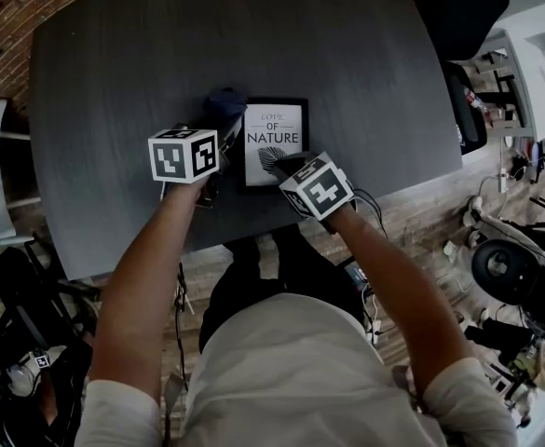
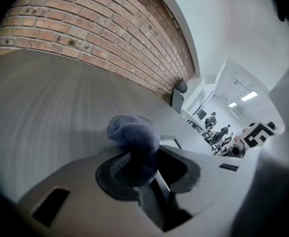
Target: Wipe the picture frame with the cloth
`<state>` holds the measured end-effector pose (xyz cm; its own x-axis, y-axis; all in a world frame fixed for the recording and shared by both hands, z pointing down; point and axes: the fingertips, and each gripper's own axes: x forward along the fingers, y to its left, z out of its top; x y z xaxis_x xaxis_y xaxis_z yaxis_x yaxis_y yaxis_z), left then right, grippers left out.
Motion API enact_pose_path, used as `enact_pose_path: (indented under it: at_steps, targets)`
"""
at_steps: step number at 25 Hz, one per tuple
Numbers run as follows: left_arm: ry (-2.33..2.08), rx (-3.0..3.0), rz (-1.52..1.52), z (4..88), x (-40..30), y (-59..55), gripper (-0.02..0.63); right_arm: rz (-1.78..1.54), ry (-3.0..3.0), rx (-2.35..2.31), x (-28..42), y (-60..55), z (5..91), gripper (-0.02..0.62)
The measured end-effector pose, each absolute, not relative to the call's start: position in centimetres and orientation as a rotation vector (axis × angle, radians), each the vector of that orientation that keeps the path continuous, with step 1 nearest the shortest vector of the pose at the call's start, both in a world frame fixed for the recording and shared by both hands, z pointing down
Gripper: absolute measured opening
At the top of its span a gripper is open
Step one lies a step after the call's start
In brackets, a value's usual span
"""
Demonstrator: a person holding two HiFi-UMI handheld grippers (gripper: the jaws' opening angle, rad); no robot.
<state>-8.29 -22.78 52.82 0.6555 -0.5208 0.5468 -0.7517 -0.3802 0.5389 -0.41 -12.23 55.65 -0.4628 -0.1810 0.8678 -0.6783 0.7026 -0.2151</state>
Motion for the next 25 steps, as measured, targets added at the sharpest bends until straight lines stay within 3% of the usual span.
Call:
enact_pose_path:
  at_steps: [25]
  targets:
    - [-0.909, 2.028, 0.367, 52.8, -8.5, -15.8, 0.112, 0.674, -1.988, 0.692, -0.5, -12.0, 55.7, 0.014]
